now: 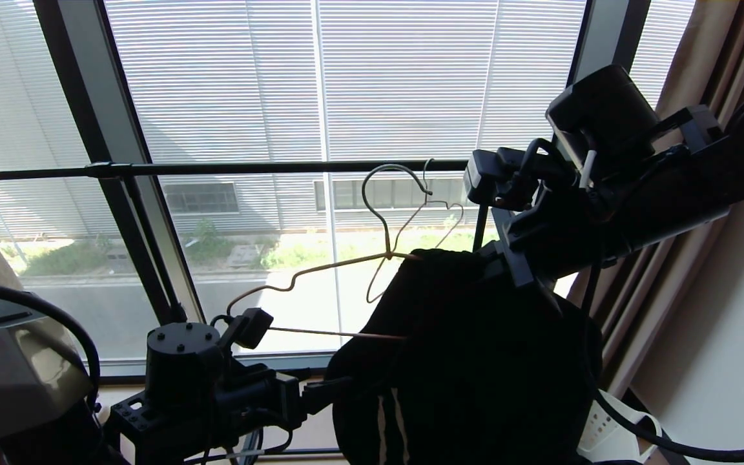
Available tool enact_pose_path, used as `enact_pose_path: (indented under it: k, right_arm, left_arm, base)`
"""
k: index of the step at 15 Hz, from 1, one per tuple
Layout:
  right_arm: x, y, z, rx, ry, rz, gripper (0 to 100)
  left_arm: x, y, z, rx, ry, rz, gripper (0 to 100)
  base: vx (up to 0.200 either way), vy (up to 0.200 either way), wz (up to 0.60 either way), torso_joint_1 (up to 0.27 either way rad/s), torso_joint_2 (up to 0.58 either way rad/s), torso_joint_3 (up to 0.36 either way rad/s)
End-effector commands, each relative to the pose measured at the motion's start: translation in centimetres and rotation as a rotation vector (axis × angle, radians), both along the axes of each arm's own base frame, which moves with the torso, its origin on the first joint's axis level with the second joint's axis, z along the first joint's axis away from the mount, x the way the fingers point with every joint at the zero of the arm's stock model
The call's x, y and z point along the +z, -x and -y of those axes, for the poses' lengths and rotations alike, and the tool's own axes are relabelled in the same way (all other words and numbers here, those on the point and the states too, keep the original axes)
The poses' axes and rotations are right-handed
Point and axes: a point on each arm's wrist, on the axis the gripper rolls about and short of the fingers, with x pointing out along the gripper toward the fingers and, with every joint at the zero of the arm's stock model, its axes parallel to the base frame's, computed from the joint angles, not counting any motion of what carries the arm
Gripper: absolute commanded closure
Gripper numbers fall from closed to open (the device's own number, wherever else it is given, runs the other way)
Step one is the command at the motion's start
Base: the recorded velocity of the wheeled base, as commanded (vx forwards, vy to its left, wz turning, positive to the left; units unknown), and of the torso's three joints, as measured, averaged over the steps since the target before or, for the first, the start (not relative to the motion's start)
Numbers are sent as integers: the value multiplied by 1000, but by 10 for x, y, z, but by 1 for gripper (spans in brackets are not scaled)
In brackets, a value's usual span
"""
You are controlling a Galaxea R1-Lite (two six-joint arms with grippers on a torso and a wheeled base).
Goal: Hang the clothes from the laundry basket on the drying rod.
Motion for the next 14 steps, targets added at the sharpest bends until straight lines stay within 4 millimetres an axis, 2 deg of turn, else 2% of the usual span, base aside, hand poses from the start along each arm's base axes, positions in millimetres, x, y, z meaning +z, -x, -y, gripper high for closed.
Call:
enact_pose_path:
  k: [1, 2, 8, 12, 14]
  right_arm:
    - [0, 1, -1, 6, -2, 2, 100]
    - [1, 1, -1, 6, -2, 3, 100]
    - [2, 8, 8, -7, -1, -1, 100]
    - [-4, -1, 34, -93, 12, -23, 100]
    - [-4, -1, 38, -107, 14, -26, 100]
  left_arm:
    - [-4, 1, 4, -11, -8, -10, 0]
    - [-5, 1, 5, -6, -15, -13, 100]
    - [-2, 4, 7, -3, -16, 1, 100]
    - [7, 12, -8, 31, -13, 12, 100]
    - [11, 15, -12, 37, -8, 20, 100]
  base:
    - [0, 0, 0, 0, 0, 0]
    - [0, 0, 0, 0, 0, 0]
    - [0, 0, 0, 0, 0, 0]
    - [0, 0, 0, 0, 0, 0]
    - [0, 0, 0, 0, 0, 0]
